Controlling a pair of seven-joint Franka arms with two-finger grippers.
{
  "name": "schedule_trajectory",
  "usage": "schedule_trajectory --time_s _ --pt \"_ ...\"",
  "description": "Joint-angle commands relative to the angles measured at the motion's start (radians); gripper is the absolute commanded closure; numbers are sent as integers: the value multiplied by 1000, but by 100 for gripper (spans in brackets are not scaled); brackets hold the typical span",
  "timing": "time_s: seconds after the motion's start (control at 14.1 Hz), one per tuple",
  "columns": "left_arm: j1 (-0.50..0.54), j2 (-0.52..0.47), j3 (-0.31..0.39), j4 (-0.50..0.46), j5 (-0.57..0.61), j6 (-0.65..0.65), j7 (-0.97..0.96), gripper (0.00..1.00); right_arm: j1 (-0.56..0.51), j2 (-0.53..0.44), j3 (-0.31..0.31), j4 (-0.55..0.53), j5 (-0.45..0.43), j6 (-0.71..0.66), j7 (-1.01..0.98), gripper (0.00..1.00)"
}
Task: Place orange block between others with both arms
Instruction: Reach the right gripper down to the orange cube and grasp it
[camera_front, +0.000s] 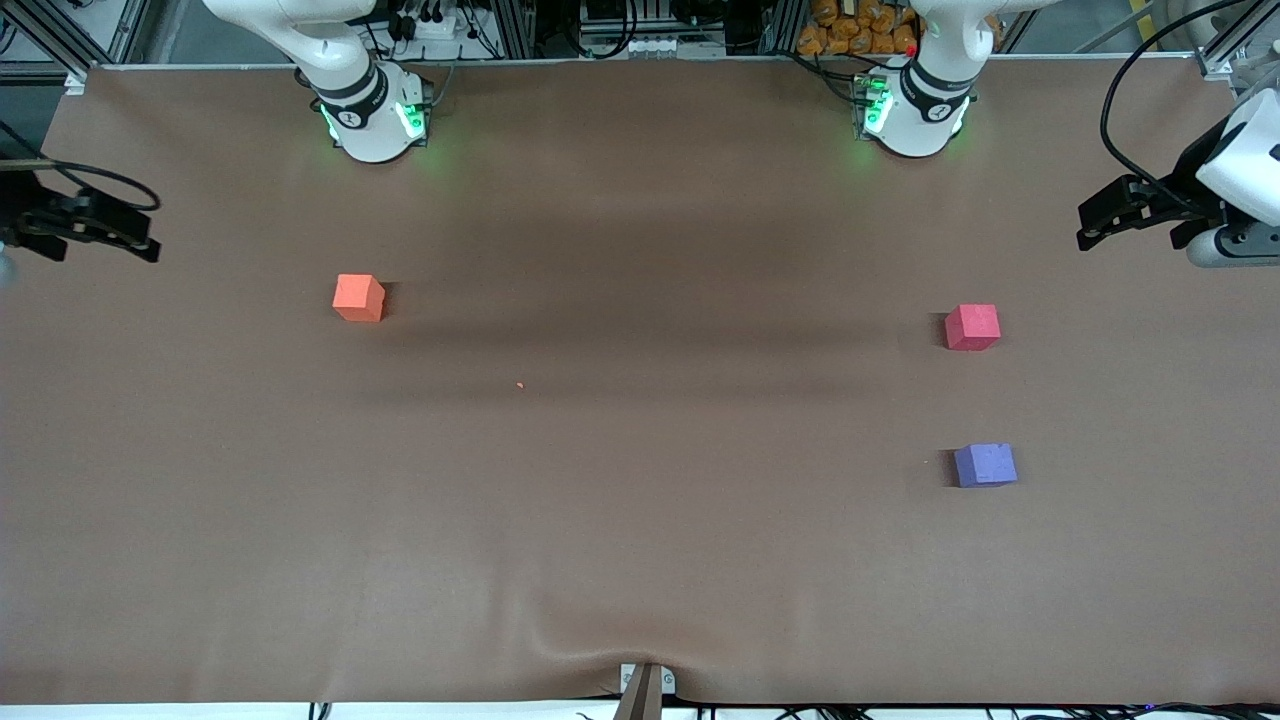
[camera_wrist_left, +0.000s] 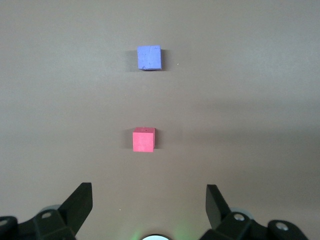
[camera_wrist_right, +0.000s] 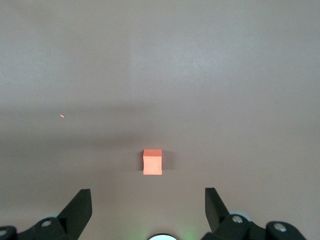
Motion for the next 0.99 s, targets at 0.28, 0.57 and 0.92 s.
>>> schedule_trajectory --time_s 0.28,0.57,0.92 --pt "8 3 -5 12 -4 7 17 0 17 120 1 -20 -48 -24 -88 0" --pt "8 9 -7 12 -4 10 15 0 19 137 3 -77 -28 -28 -85 0" --pt "8 18 -7 7 -7 26 15 0 13 238 1 -93 3 -7 -84 0"
